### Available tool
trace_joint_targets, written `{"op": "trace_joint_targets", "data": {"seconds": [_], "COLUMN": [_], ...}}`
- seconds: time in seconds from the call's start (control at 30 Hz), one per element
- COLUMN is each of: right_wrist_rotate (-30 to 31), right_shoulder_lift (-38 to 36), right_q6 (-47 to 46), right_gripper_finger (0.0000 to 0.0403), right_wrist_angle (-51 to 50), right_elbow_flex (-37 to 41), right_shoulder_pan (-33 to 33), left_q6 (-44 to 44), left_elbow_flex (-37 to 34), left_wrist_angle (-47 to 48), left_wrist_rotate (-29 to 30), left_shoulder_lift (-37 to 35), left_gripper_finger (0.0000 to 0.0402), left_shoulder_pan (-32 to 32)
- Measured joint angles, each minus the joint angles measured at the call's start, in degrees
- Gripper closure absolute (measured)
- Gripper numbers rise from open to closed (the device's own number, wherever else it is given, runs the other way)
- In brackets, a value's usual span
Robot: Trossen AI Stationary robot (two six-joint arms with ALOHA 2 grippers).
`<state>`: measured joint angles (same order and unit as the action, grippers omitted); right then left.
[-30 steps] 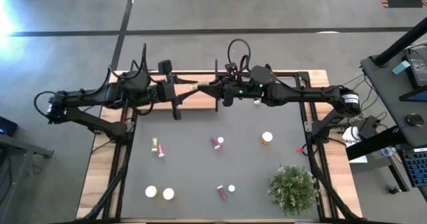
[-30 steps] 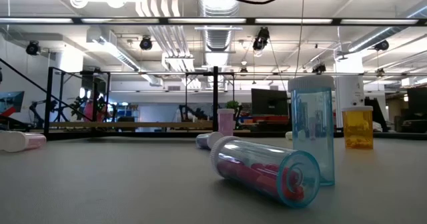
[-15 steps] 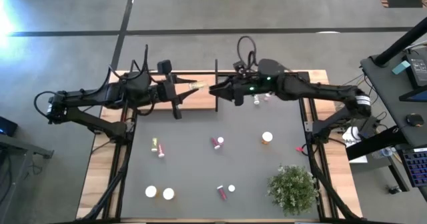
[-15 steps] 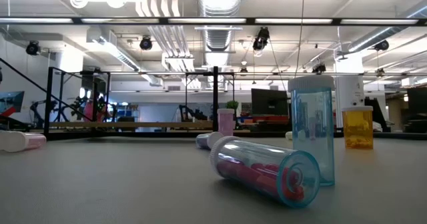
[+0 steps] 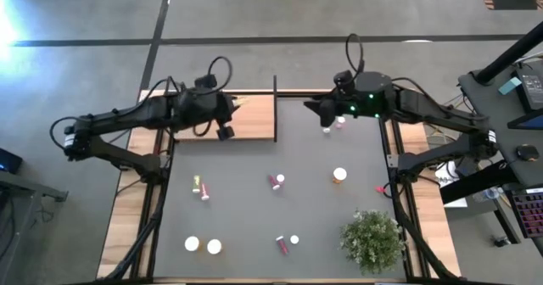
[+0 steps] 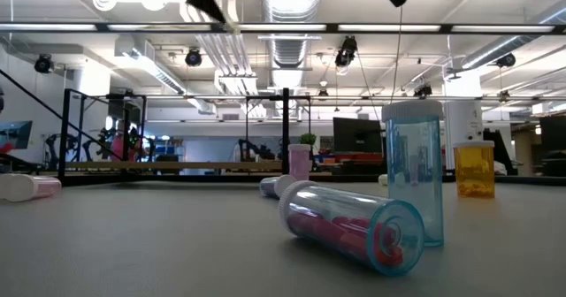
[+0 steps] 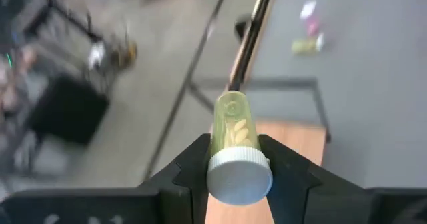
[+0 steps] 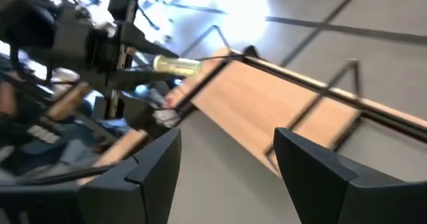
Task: Pick and place medicine bottles onto shelf by color
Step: Put the middle yellow pill bottle on the shelf
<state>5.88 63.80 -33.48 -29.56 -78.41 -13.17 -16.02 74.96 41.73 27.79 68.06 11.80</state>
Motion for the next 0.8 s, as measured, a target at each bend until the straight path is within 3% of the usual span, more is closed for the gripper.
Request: {"op": "trace_joint_targets", "data": {"seconds": [0.17, 0.4, 0.8], "right_wrist_rotate": [3.1, 3.3, 3.3], "right_shoulder_lift": [-0.4, 0.5, 0.5], "right_q6": [2.0, 6.5, 10.7], "right_gripper_finger": [0.0176, 0.0177, 0.0177], "right_wrist_angle": [-3.0, -4.9, -4.7], "right_elbow_flex": [0.0, 0.0, 0.0], "right_shoulder_pan": [0.0, -1.1, -6.2], "left_q6": [5.2, 7.3, 4.9], "left_elbow_flex": [0.0, 0.0, 0.0], "left_wrist_angle": [7.8, 18.1, 24.5], "left_wrist_rotate": [-4.9, -19.0, -20.0], "left_shoulder_lift": [4.5, 13.2, 22.7], "left_gripper_finger": [0.0307, 0.0307, 0.0307], "left_shoulder_pan": [7.6, 18.3, 33.3]}}
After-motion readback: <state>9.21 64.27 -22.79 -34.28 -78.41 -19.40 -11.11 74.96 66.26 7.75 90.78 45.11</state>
